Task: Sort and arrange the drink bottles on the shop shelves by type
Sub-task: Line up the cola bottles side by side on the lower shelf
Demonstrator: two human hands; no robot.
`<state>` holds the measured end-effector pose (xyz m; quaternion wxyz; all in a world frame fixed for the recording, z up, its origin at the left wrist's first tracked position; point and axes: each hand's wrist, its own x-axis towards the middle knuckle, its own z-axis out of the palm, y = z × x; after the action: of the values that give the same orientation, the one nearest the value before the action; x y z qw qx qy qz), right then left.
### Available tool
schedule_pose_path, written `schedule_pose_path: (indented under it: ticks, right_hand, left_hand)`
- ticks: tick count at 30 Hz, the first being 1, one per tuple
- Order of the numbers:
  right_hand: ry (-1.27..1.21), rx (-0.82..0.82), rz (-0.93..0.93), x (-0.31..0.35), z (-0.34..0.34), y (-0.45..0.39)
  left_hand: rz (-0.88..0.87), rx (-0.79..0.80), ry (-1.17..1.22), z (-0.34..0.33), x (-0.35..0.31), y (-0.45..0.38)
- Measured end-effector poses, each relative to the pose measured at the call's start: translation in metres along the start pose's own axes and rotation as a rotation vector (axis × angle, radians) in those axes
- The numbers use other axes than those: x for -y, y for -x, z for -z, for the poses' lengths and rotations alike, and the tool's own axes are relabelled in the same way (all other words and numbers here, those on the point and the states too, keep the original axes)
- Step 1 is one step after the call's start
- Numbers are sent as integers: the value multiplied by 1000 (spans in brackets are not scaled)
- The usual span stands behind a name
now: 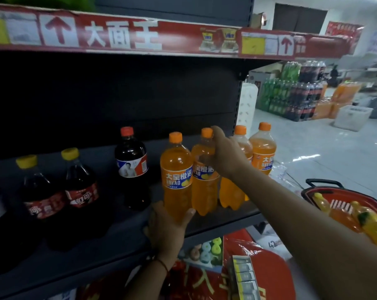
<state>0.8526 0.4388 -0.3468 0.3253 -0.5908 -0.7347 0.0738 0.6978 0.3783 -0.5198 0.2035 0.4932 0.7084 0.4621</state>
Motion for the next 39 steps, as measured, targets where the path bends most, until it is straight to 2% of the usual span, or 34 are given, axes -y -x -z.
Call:
schedule_pose_path:
  ticks: [4,10,14,16,18,19,20,22,24,25,27,28,35,39]
  right_hand:
    - [-20,2,27,-6,0,0]
    - [-7,21,36,-4,0,-1]
    - [-215,11,90,-3,18,11]
    - [-288,-162,98,-9,42,13]
    - [-319,-323,5,-21,70,8]
    - [-317,-343,-51,-27,80,4]
    - [-288,-311,-97,-34,86,-1]
    - [-196,-134,-149,-42,85,-9]
    - [-132,67,-179,-45,74,-14]
    - [-106,121,-175,-48,70,-15]
    - [-79,133,-140,-54,68,-17]
    - [-84,123,-116,-58,70,-18]
    - [-36,136,-80,-62,70,-18]
    - [80,-66,37,-42,63,-9]
  left_hand:
    - [-39,97,-5,5,1,0]
    - [-50,146,-23,13,6,-9]
    - [-59,200,-24,31,-14,-12]
    - [-197,86,-16,49,-42,-17]
    - [-468,-67,-122,66,-90,-24]
    - [-602,-127,-195,69,-116,-30]
    - [-714,-147,-295,69,-142,-37]
    - [-829,-97,-583,57,-184,-51]
    - [-813,25,-878,44,-206,-65]
    - [-770,116,-943,40,-212,-69]
    - [-691,264,-917,36,-216,-76]
    - [-677,288,-886,37,-216,-77]
    - [-736,264,-837,38,-212,-71]
    - [-787,189,-895,43,-201,-67]
